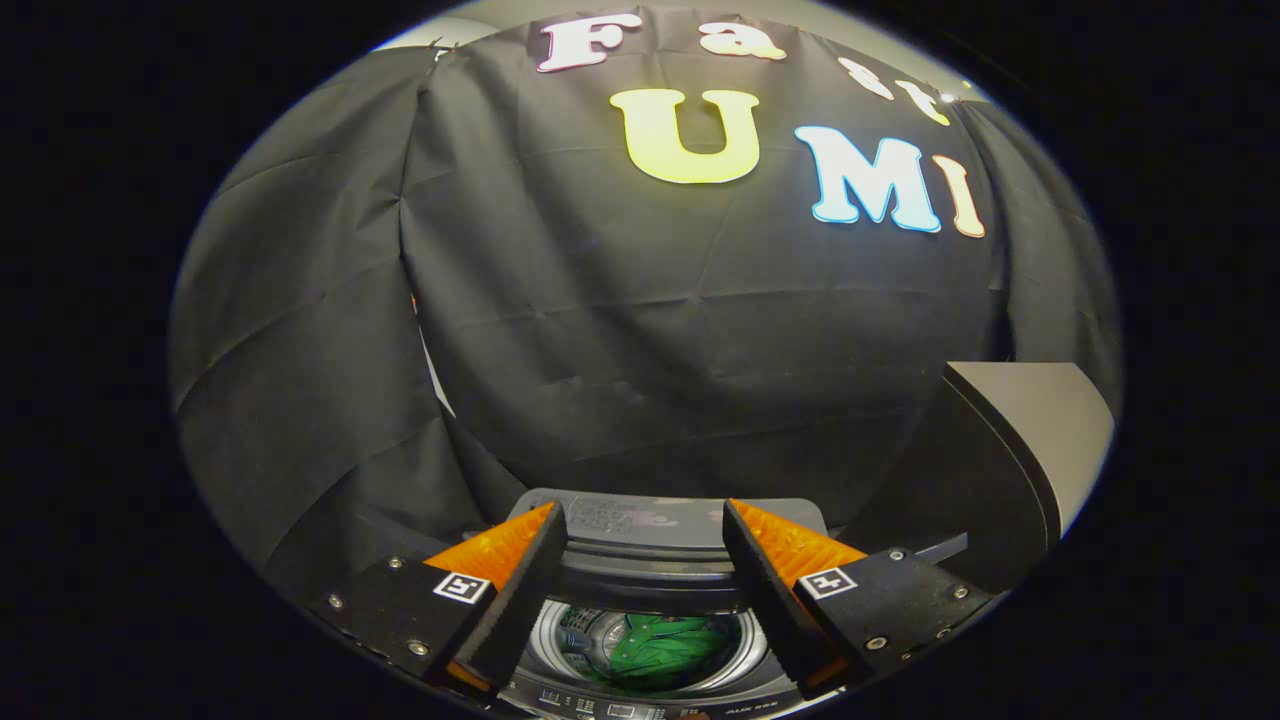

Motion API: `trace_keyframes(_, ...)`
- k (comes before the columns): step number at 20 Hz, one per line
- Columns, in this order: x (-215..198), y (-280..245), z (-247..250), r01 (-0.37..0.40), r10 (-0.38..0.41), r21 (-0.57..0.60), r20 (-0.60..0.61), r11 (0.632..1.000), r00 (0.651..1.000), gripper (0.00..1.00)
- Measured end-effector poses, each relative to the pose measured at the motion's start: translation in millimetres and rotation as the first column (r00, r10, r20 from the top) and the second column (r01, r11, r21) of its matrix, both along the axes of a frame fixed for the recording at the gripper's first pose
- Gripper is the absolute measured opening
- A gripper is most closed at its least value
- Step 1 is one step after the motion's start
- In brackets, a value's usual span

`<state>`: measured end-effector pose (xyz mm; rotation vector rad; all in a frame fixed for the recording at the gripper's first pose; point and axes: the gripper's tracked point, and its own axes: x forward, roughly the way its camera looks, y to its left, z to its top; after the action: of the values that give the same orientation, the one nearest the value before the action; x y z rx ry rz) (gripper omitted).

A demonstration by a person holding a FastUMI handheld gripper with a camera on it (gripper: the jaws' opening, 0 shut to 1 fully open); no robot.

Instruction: Put the clothes into the washing machine and then close the washing machine lid.

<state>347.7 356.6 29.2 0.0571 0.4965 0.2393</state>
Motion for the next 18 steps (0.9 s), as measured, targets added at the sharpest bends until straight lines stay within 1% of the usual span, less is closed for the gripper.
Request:
trace_keyframes(7, -37.6, 1.9, -31.0, -0.046, 0.046, 0.007, -0.023, 0.999, 0.999, 0.96)
trace_keyframes(11, -54.9, 1.3, -43.8, -0.058, 0.058, -0.001, -0.024, 0.998, 0.998, 0.96)
trace_keyframes(15, -66.1, 1.8, -41.2, -0.08, 0.08, 0.004, -0.004, 0.997, 0.997, 0.96)
trace_keyframes(18, -76.4, -1.1, -22.7, -0.108, 0.107, 0.015, 0.045, 0.994, 0.993, 0.96)
